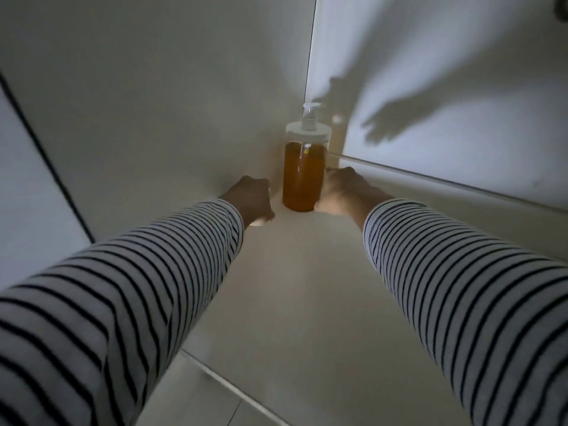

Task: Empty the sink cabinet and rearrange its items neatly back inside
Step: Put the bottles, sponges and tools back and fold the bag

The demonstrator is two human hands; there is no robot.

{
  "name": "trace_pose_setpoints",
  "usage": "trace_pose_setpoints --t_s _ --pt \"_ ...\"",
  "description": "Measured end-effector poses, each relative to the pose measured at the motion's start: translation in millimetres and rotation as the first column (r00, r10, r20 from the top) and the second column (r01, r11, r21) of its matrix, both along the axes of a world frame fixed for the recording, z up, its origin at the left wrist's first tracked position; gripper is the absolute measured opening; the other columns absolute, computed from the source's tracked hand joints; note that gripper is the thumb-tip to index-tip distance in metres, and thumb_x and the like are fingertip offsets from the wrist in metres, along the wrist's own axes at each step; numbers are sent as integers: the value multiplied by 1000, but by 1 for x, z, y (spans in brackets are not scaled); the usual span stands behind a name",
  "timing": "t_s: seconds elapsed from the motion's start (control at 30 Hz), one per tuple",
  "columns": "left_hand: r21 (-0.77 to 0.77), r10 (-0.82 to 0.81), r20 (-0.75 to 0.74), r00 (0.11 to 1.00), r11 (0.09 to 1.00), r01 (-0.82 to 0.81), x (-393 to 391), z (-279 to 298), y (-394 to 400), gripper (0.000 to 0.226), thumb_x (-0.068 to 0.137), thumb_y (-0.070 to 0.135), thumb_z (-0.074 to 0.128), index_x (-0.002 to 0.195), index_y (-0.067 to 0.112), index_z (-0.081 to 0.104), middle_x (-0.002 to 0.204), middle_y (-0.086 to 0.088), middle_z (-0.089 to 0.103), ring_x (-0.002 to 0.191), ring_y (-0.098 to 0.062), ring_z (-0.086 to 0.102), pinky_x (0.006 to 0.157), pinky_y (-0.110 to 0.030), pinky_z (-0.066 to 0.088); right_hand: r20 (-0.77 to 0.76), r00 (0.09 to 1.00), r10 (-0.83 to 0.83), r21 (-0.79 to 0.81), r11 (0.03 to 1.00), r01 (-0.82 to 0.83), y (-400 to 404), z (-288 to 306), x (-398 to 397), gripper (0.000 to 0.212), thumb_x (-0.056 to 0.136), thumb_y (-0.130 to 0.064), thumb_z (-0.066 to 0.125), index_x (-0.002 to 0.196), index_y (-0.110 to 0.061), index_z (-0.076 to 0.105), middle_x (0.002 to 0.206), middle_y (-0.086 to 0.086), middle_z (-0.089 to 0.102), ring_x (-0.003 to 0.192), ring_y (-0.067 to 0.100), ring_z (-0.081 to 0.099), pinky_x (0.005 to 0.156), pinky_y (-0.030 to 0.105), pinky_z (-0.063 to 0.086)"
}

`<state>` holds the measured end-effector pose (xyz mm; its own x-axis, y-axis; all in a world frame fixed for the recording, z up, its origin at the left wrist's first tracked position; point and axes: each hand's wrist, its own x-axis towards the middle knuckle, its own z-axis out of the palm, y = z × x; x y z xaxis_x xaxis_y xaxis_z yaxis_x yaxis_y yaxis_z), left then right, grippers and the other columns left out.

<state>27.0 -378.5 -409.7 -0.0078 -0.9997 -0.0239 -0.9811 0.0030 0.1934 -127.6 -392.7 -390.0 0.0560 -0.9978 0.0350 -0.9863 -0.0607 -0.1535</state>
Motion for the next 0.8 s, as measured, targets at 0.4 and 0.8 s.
trace_pose_setpoints --t_s 0.4,0.8 --pt "30 -68 6 998 997 68 66 20 167 44 90 36 59 127 14 54 128 -7 57 119 -24 52 101 -35 43 48 979 199 107 973 -203 161 12 54 42 88 -32 61 121 -6 62 125 14 61 118 28 56 101 33 44" --pt "261 58 -297 953 965 23 203 -72 365 58 83 42 65 134 27 43 126 0 59 112 -16 57 101 -29 43 261 889 376 391 801 -453 307 -97 149 50 80 -29 68 128 -28 55 131 1 56 112 14 59 97 24 44"
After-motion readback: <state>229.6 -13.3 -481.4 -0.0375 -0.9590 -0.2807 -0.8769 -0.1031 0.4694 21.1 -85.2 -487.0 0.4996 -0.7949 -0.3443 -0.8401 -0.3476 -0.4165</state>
